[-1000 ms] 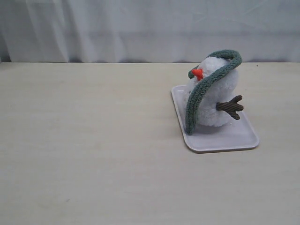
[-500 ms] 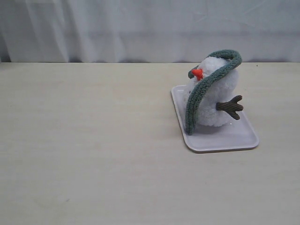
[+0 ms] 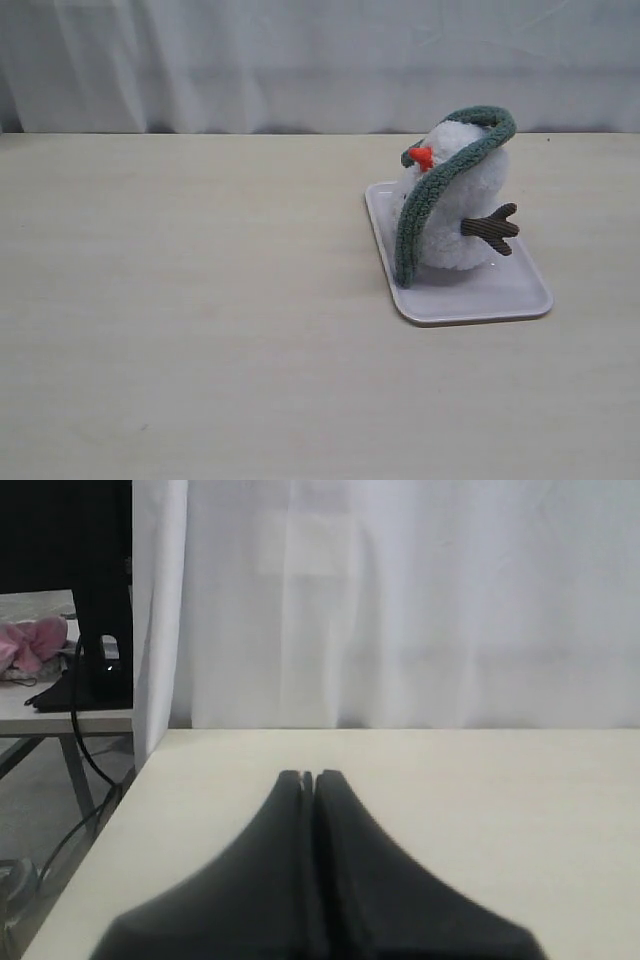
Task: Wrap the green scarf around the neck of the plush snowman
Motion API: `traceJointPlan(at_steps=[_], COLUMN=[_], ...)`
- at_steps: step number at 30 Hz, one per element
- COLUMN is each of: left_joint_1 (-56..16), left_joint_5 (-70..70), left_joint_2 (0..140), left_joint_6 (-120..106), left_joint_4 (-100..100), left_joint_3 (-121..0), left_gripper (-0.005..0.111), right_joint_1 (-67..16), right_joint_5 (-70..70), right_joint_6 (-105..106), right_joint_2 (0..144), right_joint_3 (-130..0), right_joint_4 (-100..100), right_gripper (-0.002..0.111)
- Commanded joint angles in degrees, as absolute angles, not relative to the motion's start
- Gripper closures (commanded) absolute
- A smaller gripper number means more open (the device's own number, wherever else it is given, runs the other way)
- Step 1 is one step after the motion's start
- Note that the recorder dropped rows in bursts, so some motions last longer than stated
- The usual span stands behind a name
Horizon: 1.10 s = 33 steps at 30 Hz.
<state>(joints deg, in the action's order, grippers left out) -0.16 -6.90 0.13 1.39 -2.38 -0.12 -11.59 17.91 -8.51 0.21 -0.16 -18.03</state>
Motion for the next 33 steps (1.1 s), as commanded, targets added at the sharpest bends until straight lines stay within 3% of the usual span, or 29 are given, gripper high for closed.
traceJointPlan(at_steps=[1, 12, 33], left_joint_1=[-0.1, -0.1, -0.1], left_joint_5=[-10.7, -18.4, -18.6], left_joint_2=[0.0, 0.0, 0.0], left_joint_6=[-1.4, -5.3, -5.5], left_joint_4=[-2.5, -2.4, -2.4], left_joint_3=[0.0, 0.0, 0.0], left_gripper=[0.107, 0.107, 0.107], right_joint_1=[-11.3, -11.3, -11.3], right_joint_5=[17.2, 17.2, 17.2], right_joint_6=[-8.2, -8.2, -8.2], right_joint_2=[0.0, 0.0, 0.0], right_joint_3=[0.0, 0.0, 0.0], right_joint_4=[-18.5, -18.5, -18.5], right_gripper=[0.104, 0.104, 0.104])
